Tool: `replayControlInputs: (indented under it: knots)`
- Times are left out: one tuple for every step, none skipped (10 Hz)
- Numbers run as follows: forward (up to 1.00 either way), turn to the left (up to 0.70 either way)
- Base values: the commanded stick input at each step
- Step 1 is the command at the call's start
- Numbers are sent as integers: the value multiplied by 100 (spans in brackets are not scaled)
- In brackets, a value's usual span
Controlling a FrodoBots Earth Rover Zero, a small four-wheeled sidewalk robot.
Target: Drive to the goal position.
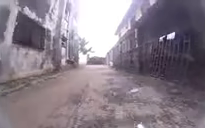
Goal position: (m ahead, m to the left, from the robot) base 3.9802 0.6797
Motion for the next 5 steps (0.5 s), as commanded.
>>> replayControlInputs:
  knots:
    - [70,0]
    - [70,0]
    - [70,0]
    - [70,0]
    - [70,0]
